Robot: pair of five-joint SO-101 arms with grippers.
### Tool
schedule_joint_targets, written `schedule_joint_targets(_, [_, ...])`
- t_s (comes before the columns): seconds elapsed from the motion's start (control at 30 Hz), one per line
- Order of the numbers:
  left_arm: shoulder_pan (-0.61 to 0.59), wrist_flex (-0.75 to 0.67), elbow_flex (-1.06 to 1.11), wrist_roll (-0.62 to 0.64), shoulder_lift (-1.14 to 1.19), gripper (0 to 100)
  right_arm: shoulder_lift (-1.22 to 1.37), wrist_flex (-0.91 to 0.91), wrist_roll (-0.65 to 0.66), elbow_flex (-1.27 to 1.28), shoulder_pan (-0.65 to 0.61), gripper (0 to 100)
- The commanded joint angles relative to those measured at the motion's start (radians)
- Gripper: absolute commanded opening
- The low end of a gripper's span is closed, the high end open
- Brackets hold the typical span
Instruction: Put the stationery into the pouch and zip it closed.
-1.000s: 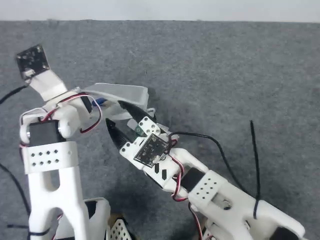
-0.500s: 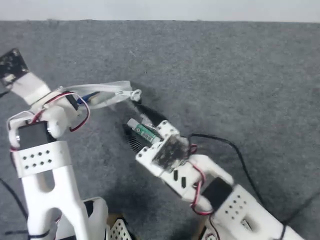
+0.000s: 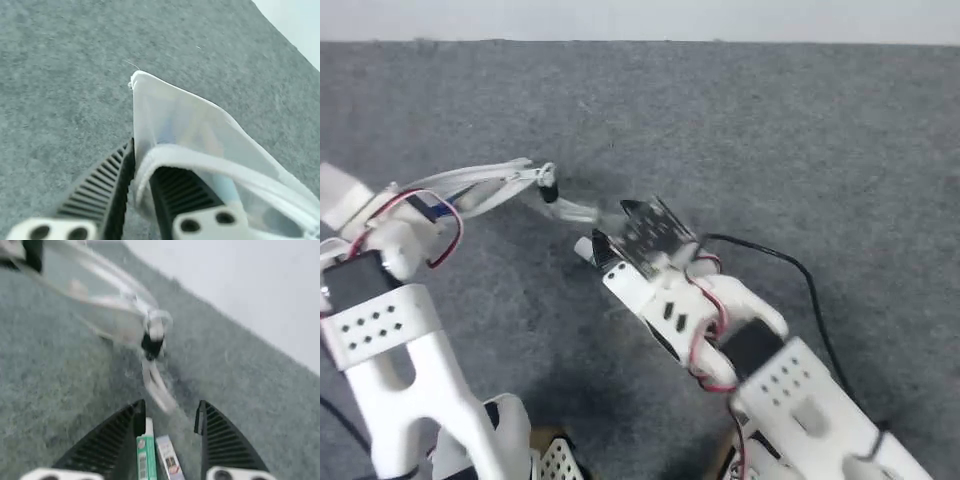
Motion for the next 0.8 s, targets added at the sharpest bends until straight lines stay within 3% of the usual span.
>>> schedule_joint_targets(0.0, [-0.014,-0.044,-0.025,0.020,-0.021,1,0.145,0.062,-0.011,-0.141,0.036,15.2])
schedule_joint_targets(0.27, [-0.014,-0.044,-0.025,0.020,-0.021,1,0.412,0.216,-0.005,-0.330,0.068,15.5])
schedule_joint_targets(0.77, [-0.017,-0.044,-0.024,0.015,-0.021,1,0.840,0.225,-0.002,-0.502,0.067,15.2])
